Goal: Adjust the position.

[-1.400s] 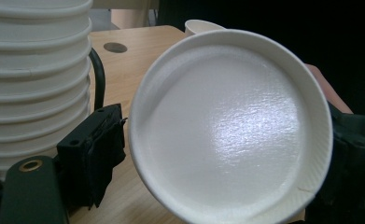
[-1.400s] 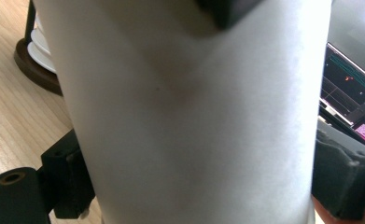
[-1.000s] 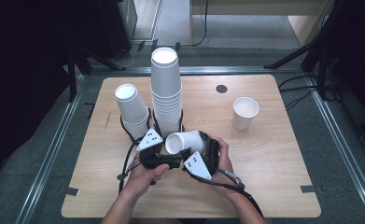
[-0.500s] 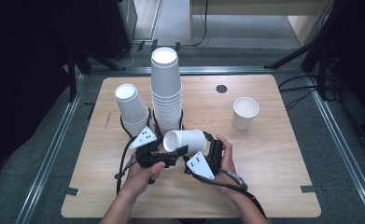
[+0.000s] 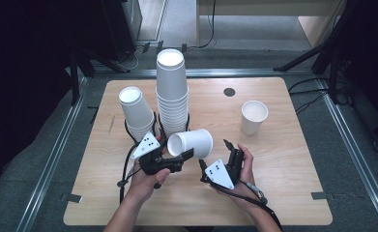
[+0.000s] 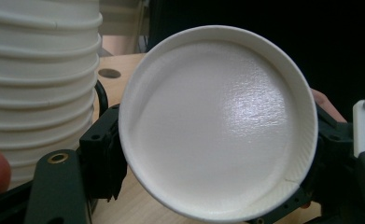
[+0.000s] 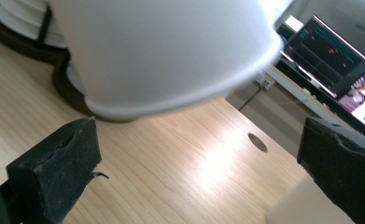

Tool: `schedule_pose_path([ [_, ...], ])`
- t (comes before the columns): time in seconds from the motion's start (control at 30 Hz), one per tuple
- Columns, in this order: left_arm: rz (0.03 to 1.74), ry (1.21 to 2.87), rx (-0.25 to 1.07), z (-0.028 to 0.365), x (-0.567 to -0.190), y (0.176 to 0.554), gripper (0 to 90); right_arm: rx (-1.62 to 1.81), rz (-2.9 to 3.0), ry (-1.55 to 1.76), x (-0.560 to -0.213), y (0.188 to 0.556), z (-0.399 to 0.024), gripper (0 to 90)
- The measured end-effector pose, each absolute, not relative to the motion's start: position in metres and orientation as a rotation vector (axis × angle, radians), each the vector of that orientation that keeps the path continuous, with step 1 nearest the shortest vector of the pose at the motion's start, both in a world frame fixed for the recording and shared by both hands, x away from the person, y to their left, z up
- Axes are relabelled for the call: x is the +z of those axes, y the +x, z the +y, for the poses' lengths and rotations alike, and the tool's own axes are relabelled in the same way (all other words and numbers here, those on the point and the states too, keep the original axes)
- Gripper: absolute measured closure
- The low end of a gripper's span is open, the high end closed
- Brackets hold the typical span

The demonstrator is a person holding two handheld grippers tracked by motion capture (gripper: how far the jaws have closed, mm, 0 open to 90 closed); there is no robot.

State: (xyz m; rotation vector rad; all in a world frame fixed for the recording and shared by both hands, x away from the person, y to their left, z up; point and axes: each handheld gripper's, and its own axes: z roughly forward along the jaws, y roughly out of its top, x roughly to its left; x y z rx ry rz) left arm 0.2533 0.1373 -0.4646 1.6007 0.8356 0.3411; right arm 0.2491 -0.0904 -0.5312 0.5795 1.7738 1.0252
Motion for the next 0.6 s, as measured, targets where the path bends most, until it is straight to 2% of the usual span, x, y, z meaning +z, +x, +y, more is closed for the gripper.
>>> schedule_pose_path([
  [0.6,0.805,1.499,0.433,0.132,-0.47,0.248,23.7,1.17,1.694,0.882,-0.484,0.232,-0.096,1.2],
])
